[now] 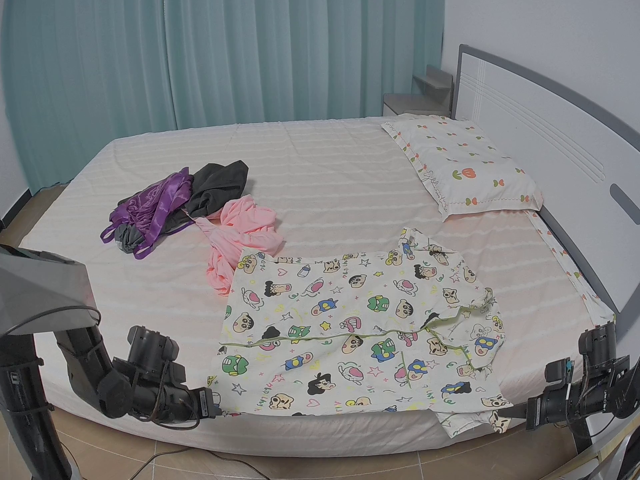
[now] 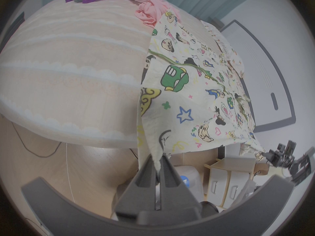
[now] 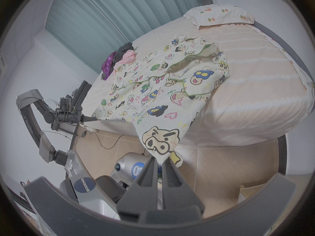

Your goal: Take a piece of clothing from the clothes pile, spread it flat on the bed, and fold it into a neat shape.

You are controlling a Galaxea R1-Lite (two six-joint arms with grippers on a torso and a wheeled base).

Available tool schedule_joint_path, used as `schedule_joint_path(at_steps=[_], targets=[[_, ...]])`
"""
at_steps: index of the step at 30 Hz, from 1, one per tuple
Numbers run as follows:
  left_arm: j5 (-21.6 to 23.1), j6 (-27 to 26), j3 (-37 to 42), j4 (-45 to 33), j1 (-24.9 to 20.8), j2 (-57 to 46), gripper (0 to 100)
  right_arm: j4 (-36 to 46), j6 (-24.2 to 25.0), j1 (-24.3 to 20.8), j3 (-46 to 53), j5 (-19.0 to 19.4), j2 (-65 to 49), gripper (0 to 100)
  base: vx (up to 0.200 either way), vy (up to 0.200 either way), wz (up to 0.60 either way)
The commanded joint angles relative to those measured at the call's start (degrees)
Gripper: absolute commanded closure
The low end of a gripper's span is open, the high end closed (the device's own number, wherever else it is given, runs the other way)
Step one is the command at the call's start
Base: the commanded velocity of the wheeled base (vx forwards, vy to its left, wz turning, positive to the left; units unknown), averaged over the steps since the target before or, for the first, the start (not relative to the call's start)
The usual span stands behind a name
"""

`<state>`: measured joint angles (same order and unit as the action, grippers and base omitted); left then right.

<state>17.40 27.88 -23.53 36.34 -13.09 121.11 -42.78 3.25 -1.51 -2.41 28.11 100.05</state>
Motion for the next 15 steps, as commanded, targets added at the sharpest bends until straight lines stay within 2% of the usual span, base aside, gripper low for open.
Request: schedule_joint_path(at_steps=[1, 3, 4, 9, 11, 13, 15], targets=[[-0.17, 5.17, -11.28, -12.52, -0.18, -7.30, 100, -0.03, 1.32, 0.72, -0.93, 0.63, -3.19, 100, 0.000, 0.000, 0.00], [-0.26, 5.87, -13.30, -16.04, -0.18, -7.21, 100, -0.03, 1.40, 0.72, -1.01, 0.72, -3.46, 100, 0.000, 0.000, 0.00], [-0.35, 6.57, -16.73, -21.14, -0.18, -7.03, 100, -0.03, 1.40, 0.81, -1.19, 0.72, -3.72, 100, 0.000, 0.000, 0.00], [-0.35, 7.72, -19.36, -26.67, -0.35, -7.12, 100, -0.11, 1.49, 1.16, -1.45, 0.72, -3.72, 100, 0.000, 0.000, 0.00], [-0.43, 9.74, -21.47, -29.48, -0.53, -7.21, 100, 0.06, 1.49, 2.13, -2.07, 0.98, -4.77, 100, 0.000, 0.000, 0.00], [-0.43, 12.20, -24.64, -34.32, -0.44, -7.21, 100, -0.03, 2.11, 2.30, -2.16, 2.56, -5.48, 100, 0.000, 0.000, 0.00], [-0.35, 12.02, -26.13, -39.33, -0.53, -7.30, 100, -0.03, 3.51, 2.30, -2.24, 2.83, -6.97, 100, 0.000, 0.000, 0.00]])
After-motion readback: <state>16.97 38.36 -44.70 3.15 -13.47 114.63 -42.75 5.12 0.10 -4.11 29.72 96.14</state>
